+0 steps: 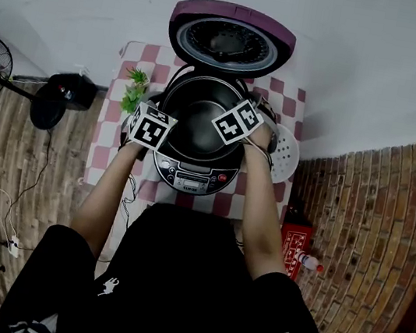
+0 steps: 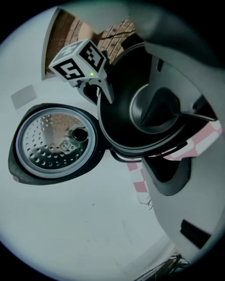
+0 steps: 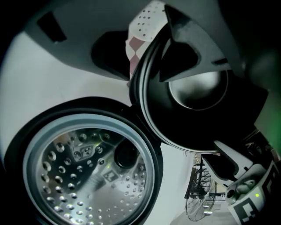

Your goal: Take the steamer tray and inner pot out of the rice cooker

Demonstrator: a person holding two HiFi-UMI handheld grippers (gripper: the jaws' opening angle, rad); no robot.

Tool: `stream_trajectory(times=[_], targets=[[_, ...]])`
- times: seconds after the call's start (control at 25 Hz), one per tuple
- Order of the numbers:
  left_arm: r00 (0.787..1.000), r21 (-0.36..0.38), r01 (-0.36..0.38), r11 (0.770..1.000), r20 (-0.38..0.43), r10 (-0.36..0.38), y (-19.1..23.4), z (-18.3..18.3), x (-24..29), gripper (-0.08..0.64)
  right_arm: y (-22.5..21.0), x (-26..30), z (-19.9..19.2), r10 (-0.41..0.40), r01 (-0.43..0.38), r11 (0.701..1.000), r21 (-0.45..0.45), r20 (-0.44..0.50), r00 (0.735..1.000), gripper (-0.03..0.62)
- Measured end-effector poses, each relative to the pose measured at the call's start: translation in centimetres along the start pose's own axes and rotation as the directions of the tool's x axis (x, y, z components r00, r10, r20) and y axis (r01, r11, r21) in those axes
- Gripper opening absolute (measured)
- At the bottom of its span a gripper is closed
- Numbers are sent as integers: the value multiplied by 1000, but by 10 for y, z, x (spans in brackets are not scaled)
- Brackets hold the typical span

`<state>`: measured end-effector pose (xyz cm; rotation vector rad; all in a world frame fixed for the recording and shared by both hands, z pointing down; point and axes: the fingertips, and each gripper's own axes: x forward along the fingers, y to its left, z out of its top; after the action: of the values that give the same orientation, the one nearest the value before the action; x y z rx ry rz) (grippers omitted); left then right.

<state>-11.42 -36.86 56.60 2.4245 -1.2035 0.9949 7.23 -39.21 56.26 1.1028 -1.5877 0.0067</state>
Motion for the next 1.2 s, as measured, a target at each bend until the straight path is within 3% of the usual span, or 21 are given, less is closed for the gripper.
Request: stream_trajectory(times=[0.08,0.16,0.2,0.48,0.72,0.88,1.04,1.08,1.2], targets=[[1000,-1,-13,1000,-11,13,4,-1,1,188,0,-6,3,0,1,1000,-3,28,1000,210],[1000,1,-18,1000,-25,18,7,-3,3,175,3,-11,7,13,-13,1000,11,62,998,116],[999,2,-20,1000,-31,20,7,-5,4,175,5,-12,8,15,-16,1000,17,73,997,106],[999,7,-31,1000,-14,31,7,-3,4,186,0,-21,8,-8,5,1000,29,102,995,103],[1000,-40,8,999,-14,-8,8,0,5,173,-5,-33,14,60,-97,978,184,198,978,71],[999,-97,28,995,-13,-30,9,3,1,153,-8,-40,18,79,-135,965,226,240,968,60],[999,-59,-38,998,-9,37,10,10,-6,111,-10,-47,21,79,-145,964,224,278,957,60],[999,-66,-55,996,-3,55,10,12,-10,75,-11,-51,21,79,-149,963,226,290,954,60],[997,-130,-68,989,25,72,11,18,-24,57,-16,-64,28,71,-152,964,221,334,940,58]])
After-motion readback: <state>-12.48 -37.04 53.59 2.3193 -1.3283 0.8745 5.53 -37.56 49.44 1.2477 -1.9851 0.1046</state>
